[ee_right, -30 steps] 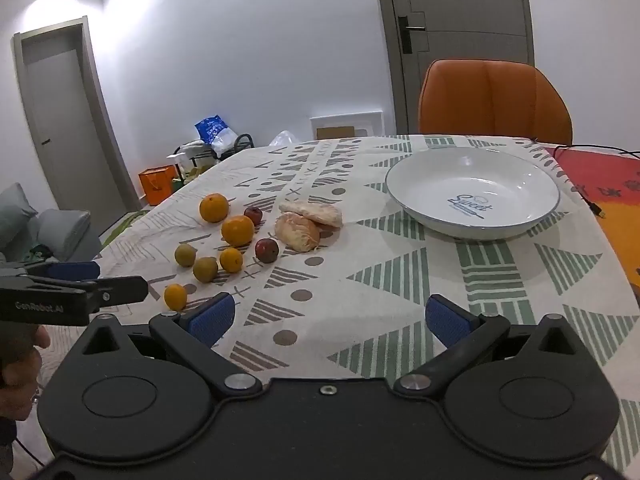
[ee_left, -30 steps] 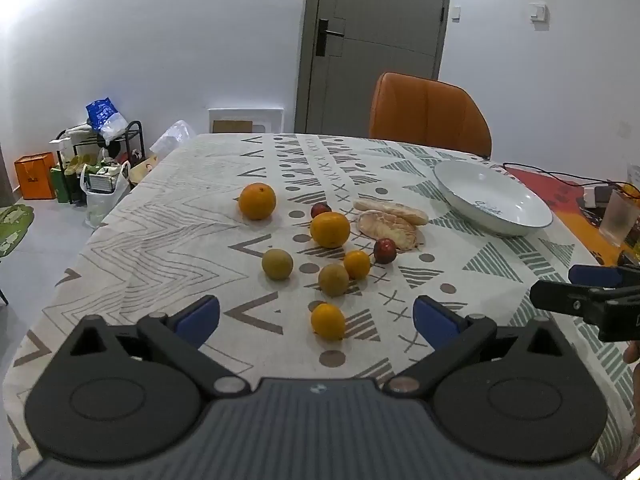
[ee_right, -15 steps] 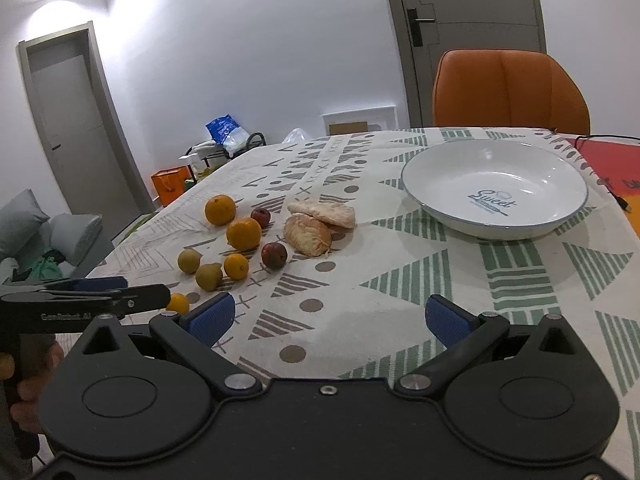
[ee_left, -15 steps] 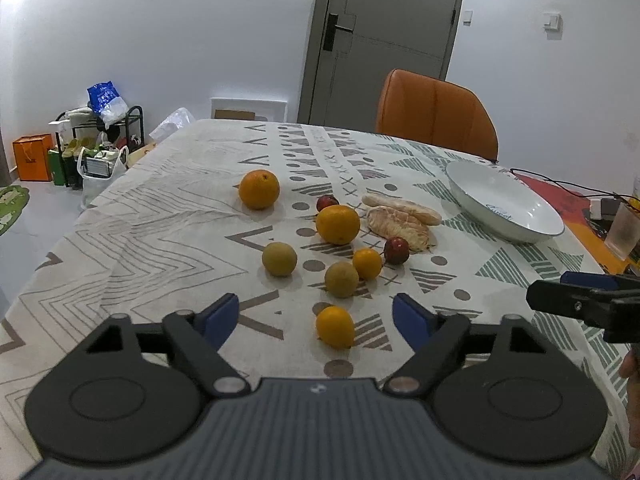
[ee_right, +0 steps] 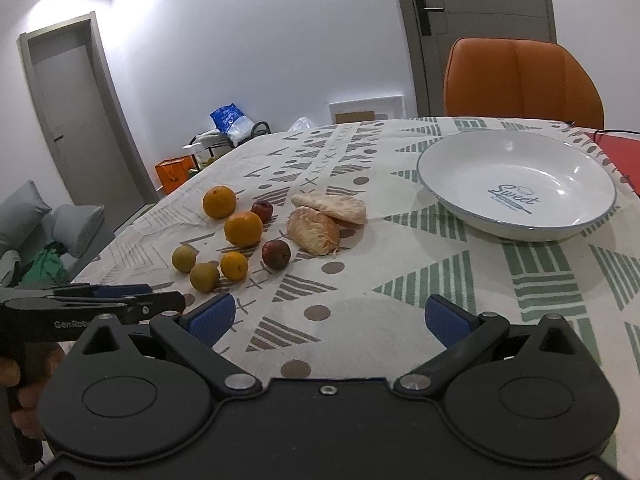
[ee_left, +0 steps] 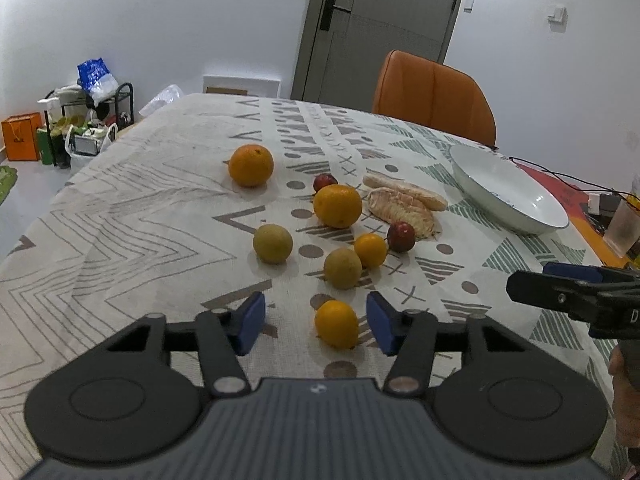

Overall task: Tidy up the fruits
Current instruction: 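Lower the left gripper onto a small orange and close it while the right gripper approaches another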

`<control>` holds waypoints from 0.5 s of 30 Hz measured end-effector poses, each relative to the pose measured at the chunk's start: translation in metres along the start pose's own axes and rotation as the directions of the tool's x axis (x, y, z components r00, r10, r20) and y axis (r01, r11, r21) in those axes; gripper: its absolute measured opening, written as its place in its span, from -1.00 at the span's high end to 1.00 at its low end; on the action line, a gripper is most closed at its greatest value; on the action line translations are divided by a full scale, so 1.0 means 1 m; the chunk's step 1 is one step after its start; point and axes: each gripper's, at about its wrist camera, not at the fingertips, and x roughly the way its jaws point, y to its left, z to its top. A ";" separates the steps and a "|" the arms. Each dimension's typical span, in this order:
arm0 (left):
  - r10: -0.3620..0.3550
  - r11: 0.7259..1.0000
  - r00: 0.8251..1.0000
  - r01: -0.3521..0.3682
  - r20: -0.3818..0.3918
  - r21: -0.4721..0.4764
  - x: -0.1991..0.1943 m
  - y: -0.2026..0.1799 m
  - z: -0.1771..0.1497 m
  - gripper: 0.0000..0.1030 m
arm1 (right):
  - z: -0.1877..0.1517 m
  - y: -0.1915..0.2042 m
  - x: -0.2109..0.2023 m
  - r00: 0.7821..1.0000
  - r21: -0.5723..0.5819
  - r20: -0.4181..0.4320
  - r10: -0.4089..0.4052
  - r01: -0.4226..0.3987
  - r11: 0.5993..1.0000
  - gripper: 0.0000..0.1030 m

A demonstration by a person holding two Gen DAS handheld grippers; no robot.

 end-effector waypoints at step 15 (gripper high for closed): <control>0.021 1.000 0.997 -0.020 -0.074 0.016 -0.005 0.014 0.006 0.59 | 0.006 0.019 0.030 0.997 -0.030 -0.038 0.070 -0.072 0.997 -0.80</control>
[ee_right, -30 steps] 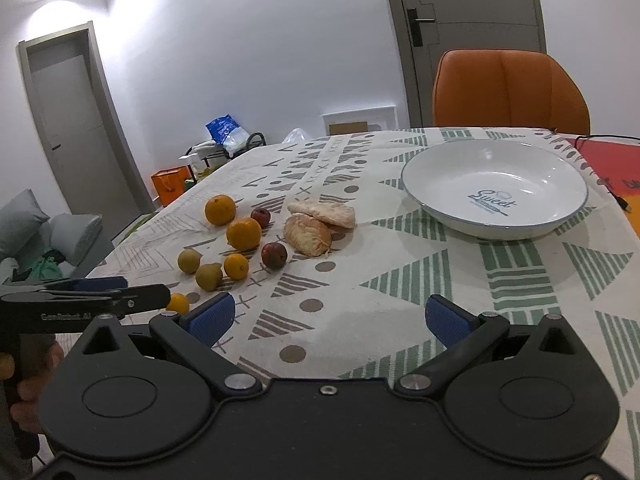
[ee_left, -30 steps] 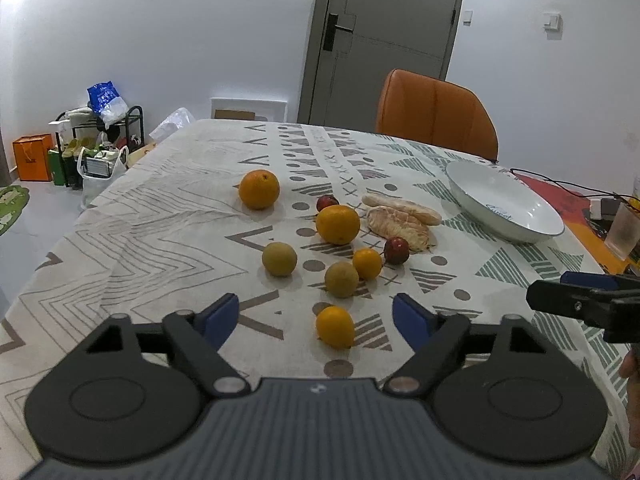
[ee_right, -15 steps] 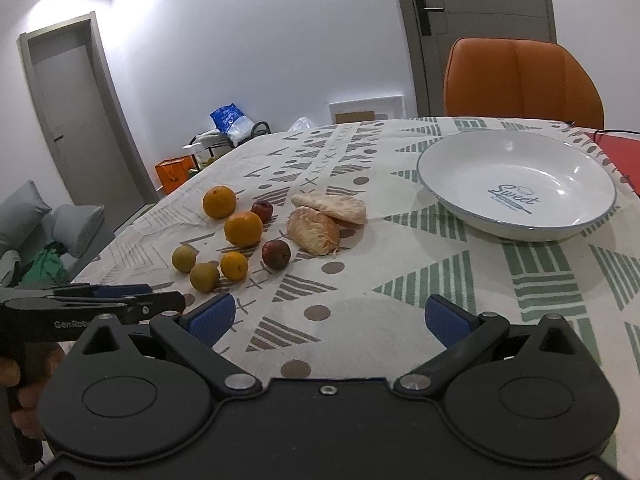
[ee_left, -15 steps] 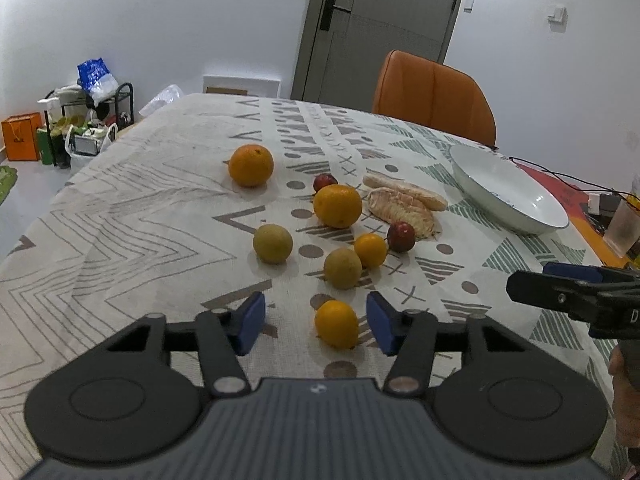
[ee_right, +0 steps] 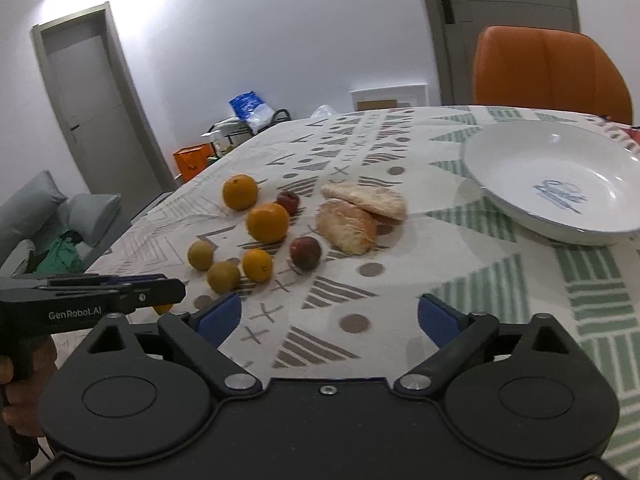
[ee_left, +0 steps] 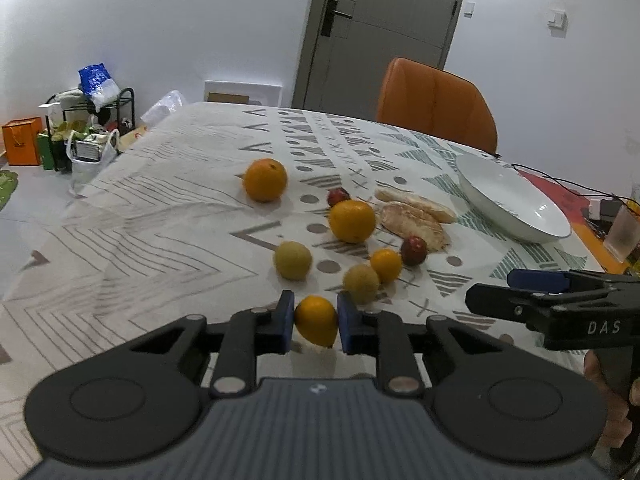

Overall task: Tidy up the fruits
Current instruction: 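Lower the left gripper onto a small orange and close it while the right gripper approaches another, then close the right gripper on a small orange while the left gripper holds its orange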

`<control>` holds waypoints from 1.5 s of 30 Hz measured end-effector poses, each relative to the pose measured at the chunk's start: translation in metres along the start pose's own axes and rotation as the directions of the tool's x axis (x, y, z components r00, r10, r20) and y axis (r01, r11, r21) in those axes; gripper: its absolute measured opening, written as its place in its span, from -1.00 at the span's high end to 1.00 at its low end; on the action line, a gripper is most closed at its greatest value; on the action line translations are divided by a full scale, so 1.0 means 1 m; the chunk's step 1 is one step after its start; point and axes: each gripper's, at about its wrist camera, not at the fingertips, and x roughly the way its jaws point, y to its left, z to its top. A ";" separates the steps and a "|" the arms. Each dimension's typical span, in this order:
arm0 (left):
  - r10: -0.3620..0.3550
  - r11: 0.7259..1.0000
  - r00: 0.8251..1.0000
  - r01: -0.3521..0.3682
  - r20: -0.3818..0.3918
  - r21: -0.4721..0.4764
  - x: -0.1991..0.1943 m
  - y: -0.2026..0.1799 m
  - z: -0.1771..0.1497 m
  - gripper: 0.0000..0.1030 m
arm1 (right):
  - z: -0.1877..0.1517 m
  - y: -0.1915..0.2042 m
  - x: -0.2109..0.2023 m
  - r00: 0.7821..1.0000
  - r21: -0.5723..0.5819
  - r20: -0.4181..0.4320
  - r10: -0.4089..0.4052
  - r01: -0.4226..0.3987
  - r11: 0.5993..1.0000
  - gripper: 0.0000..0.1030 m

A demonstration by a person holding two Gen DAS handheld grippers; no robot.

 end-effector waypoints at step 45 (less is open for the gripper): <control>0.000 0.989 0.999 0.005 0.035 -0.147 -0.008 0.040 0.000 0.59 | 0.017 0.038 0.044 0.995 -0.085 -0.056 0.085 -0.090 0.992 0.61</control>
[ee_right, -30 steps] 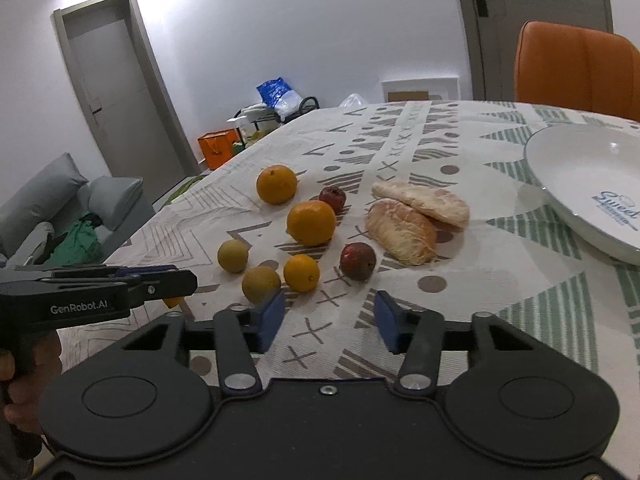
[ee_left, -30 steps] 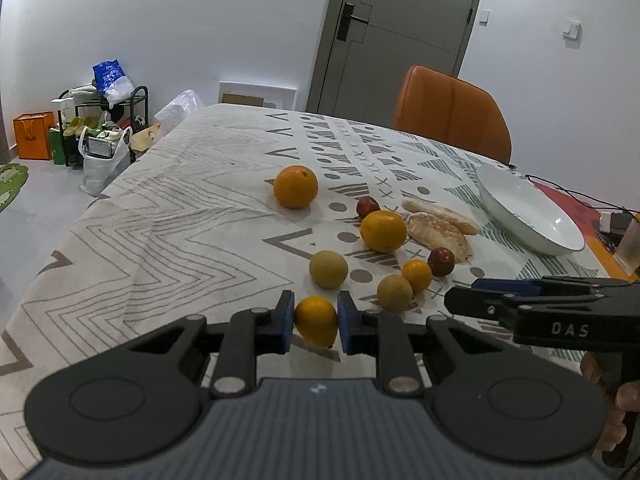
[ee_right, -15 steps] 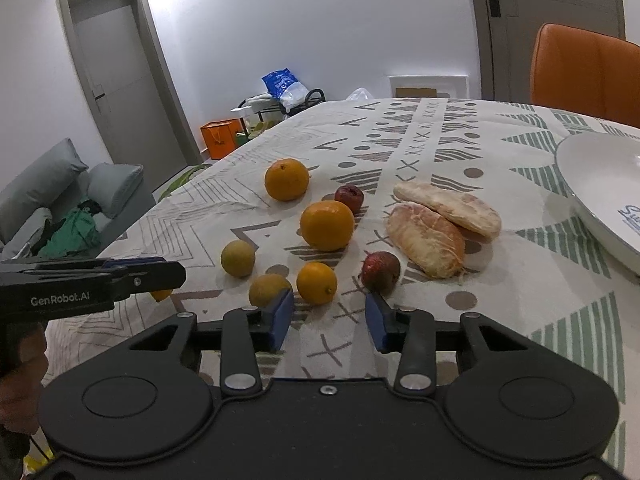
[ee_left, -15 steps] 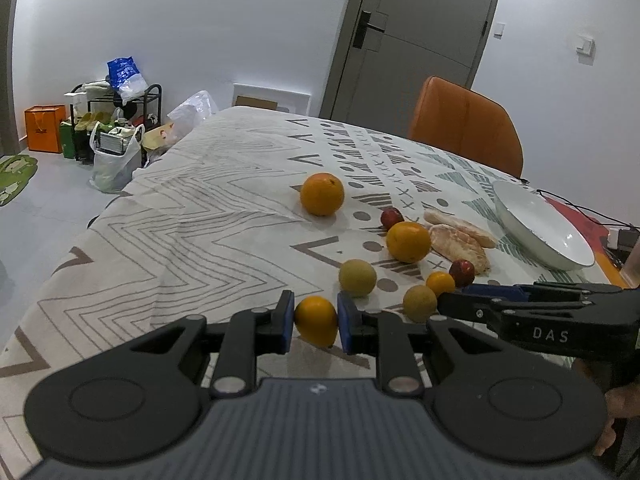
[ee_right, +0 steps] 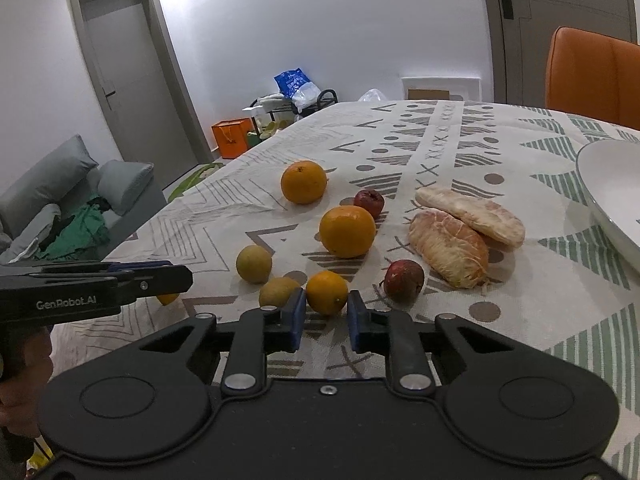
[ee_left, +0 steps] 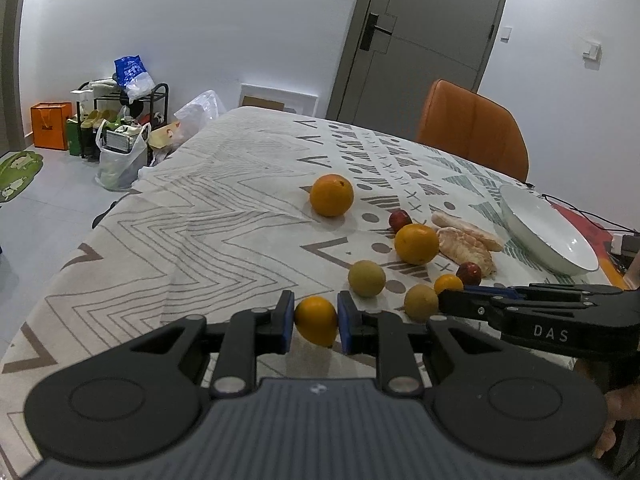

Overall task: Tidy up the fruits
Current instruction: 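Close the right gripper on a small orange while the left gripper holds its orange, then carry both small oranges over the white bowl and open both grippers to drop them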

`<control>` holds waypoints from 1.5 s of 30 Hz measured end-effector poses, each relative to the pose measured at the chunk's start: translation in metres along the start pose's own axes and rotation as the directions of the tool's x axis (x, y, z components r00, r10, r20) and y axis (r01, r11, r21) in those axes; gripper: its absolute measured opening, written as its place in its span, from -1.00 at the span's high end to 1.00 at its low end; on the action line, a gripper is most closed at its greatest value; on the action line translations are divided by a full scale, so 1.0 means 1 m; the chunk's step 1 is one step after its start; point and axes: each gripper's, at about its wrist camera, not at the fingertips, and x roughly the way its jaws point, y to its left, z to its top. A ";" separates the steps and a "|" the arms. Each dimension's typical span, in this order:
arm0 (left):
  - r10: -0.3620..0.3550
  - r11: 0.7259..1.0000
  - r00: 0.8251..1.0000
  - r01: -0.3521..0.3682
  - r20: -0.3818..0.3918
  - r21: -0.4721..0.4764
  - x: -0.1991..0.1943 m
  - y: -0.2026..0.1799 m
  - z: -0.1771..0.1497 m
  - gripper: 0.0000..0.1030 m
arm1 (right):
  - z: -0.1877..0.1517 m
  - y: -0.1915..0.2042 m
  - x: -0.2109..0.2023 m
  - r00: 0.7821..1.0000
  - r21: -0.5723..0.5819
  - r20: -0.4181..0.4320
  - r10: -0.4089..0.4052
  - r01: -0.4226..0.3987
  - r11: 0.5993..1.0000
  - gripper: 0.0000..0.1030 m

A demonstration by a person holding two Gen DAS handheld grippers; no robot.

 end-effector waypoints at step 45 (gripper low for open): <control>-0.135 0.979 0.991 0.133 0.007 0.158 0.035 -0.107 0.021 0.59 | -0.013 -0.091 -0.074 0.981 0.183 0.136 -0.138 0.112 0.977 0.61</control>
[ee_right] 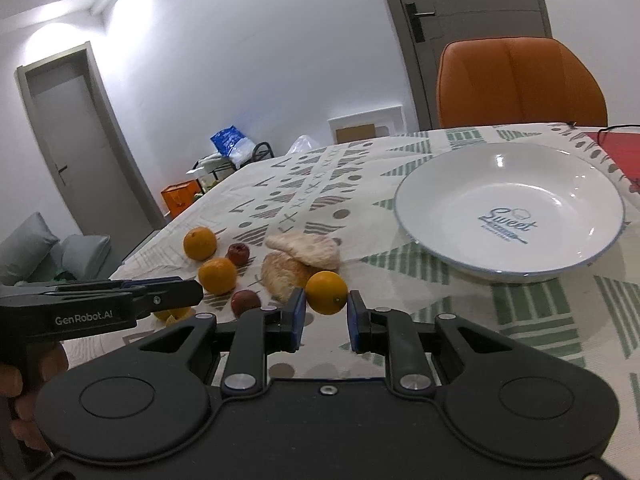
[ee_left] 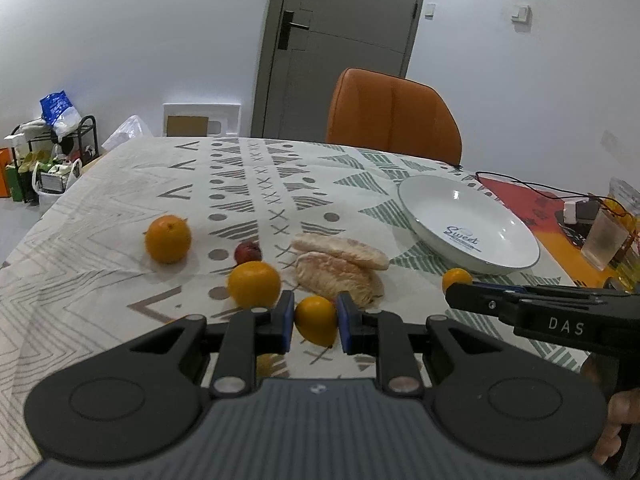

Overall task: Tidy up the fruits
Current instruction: 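Carry both small oranges over the white bowl and open both grippers to drop them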

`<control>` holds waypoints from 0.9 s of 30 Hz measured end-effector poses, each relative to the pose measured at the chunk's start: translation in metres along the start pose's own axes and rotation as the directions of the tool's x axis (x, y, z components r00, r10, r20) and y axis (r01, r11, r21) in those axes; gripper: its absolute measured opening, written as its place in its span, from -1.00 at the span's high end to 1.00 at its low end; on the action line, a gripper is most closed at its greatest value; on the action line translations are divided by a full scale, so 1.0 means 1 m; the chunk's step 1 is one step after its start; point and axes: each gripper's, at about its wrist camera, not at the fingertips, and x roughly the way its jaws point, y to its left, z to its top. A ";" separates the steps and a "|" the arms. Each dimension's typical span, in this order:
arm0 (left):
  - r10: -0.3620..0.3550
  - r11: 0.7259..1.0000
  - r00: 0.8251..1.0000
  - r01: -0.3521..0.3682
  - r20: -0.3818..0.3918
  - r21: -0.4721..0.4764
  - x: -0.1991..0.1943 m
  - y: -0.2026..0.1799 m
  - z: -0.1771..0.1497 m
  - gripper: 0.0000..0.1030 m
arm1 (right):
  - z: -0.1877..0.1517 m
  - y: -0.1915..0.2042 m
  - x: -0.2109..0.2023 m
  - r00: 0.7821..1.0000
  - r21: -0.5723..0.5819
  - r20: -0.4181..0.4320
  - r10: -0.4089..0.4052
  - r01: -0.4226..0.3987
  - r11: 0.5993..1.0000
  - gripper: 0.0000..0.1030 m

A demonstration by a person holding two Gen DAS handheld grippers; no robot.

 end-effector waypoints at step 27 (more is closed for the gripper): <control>-0.067 0.994 0.998 0.066 0.011 0.086 0.033 -0.056 0.025 0.59 | 0.018 -0.077 -0.027 0.986 0.100 0.075 -0.146 0.138 0.985 0.60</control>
